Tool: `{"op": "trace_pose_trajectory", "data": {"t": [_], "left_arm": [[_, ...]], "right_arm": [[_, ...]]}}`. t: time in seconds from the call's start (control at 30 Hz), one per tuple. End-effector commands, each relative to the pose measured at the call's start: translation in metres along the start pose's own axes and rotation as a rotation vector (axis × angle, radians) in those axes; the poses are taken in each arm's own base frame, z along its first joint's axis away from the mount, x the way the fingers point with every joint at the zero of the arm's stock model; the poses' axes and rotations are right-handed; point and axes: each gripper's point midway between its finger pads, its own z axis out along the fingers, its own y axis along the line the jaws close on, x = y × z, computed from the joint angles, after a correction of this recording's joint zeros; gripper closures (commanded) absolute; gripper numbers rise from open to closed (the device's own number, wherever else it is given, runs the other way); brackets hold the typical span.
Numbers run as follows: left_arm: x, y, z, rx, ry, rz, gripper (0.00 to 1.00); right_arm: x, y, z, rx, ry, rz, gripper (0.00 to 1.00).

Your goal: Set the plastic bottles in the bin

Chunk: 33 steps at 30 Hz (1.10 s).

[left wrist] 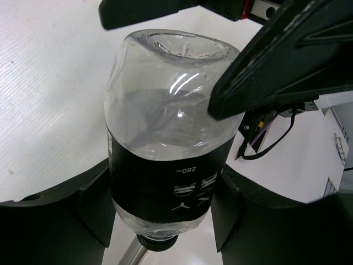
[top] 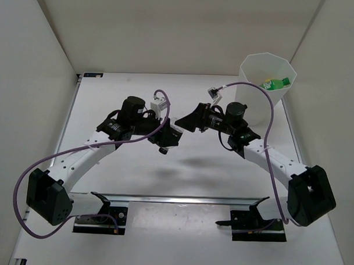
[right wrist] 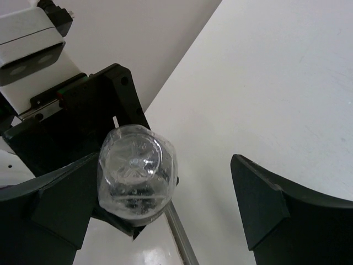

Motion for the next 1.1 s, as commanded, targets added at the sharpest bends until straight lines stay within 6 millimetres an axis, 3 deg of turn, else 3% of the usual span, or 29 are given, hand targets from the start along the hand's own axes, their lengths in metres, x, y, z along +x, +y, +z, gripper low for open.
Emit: {"op": "trace_pose_trajectory", "data": {"t": [0.0,0.1,0.17,0.2,0.3,0.37,0.47,0.53,0.57,0.63,0.73,0.83,0.9,0.93,0.97,1.03,1.07], "left_arm": [[-0.017,-0.021,-0.009,0.054,-0.043,0.081,0.71],[-0.016,-0.013,-0.006,0.022,-0.027,0.066,0.72],[-0.012,-0.005,-0.002,0.002,-0.012,0.046,0.73],[-0.018,-0.005,-0.004,-0.005,-0.024,0.047,0.73],[-0.022,0.001,-0.002,-0.037,-0.024,0.034,0.72],[-0.026,0.002,0.000,-0.056,-0.027,0.029,0.70],[-0.034,0.004,-0.004,-0.058,-0.058,0.010,0.52],[-0.036,0.005,-0.005,-0.063,-0.065,0.001,0.13],[-0.035,0.005,-0.007,-0.058,-0.064,0.002,0.01],[-0.037,0.006,-0.011,-0.079,-0.078,0.006,0.01],[-0.041,0.003,-0.020,-0.074,-0.098,0.004,0.01],[-0.047,0.005,-0.036,-0.102,-0.123,-0.004,0.02],[-0.050,0.014,-0.048,-0.181,-0.141,0.005,0.01],[-0.050,0.027,-0.056,-0.278,-0.141,-0.009,0.01],[-0.049,0.043,-0.066,-0.391,-0.139,-0.037,0.01],[-0.046,0.077,-0.086,-0.589,-0.145,-0.128,0.01],[-0.043,0.098,-0.104,-0.703,-0.154,-0.190,0.01]], "right_arm": [[-0.011,0.020,0.016,-0.067,-0.019,-0.027,0.07],[-0.009,0.025,0.022,-0.075,-0.012,-0.025,0.13],[0.002,0.025,0.025,-0.071,0.012,-0.015,0.25],[-0.004,0.025,0.024,-0.063,-0.002,-0.020,0.31],[-0.001,0.018,0.023,-0.017,0.004,-0.016,0.53],[-0.002,0.016,0.021,0.009,0.002,-0.015,0.76],[-0.010,0.009,0.017,0.057,-0.022,-0.031,0.99],[-0.019,0.004,0.012,0.092,-0.049,-0.053,1.00],[-0.021,0.000,0.010,0.108,-0.050,-0.052,1.00],[-0.033,-0.004,0.002,0.123,-0.080,-0.061,1.00],[-0.058,-0.015,-0.014,0.156,-0.126,-0.086,1.00],[-0.097,-0.020,-0.031,0.199,-0.174,-0.173,1.00],[-0.145,-0.018,-0.053,0.264,-0.235,-0.246,1.00],[-0.157,-0.022,-0.058,0.294,-0.243,-0.304,1.00],[-0.183,-0.024,-0.071,0.354,-0.269,-0.359,1.00],[-0.240,-0.008,-0.096,0.456,-0.362,-0.478,1.00],[-0.255,-0.026,-0.110,0.567,-0.378,-0.509,1.00]]}}
